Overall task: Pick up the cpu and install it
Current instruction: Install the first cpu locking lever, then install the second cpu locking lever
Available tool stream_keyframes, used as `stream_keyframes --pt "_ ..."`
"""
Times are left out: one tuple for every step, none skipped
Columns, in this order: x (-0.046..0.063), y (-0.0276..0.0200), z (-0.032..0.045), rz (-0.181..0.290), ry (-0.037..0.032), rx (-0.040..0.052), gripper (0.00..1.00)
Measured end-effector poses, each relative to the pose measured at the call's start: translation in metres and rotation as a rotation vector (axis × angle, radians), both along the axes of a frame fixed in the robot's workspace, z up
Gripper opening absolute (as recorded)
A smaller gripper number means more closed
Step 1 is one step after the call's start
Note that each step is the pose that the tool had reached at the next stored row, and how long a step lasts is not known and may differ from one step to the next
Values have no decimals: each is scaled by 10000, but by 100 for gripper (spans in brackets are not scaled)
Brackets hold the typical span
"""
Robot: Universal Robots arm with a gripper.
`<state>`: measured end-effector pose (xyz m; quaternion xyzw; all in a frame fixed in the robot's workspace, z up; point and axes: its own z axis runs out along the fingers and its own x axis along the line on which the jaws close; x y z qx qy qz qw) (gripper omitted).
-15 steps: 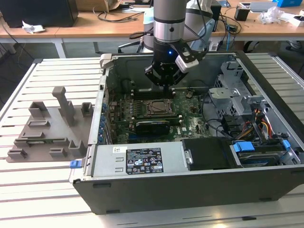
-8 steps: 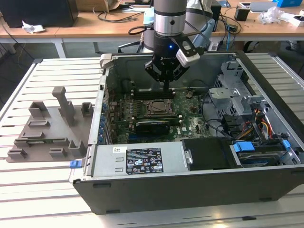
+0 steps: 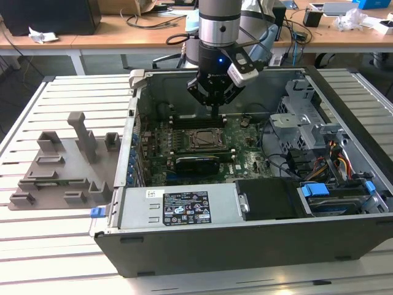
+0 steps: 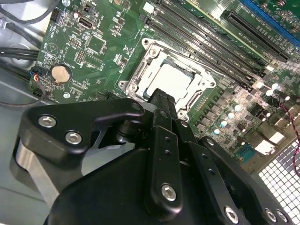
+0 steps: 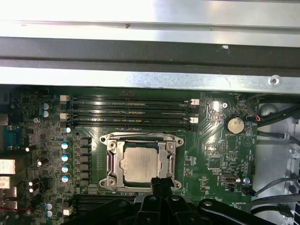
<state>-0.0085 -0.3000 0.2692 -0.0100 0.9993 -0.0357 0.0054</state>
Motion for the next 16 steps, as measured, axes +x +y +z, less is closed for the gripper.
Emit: stream_keyframes --pt "0 0 0 0 0 0 11" --pt "0 0 0 0 0 1 11" --pt "0 0 0 0 0 1 11" --pt "0 0 0 0 0 1 11" --pt "0 -1 0 0 0 2 11" --pt "0 -4 1 2 1 0 11" --pt "0 -14 1 2 1 2 11" --pt "0 -36 0 0 1 11 11" --pt "0 -58 -1 0 0 23 11" --pt "-1 -84 -1 1 0 36 11" --pt "-3 -135 -2 1 1 59 11" --pt "-4 -166 -3 0 0 77 11" --pt "-5 -192 -4 0 0 90 11" --pt "-6 -220 -6 -1 0 109 11" --pt "-6 -238 -7 0 0 123 11" --pt "-8 -267 -9 0 1 171 11"
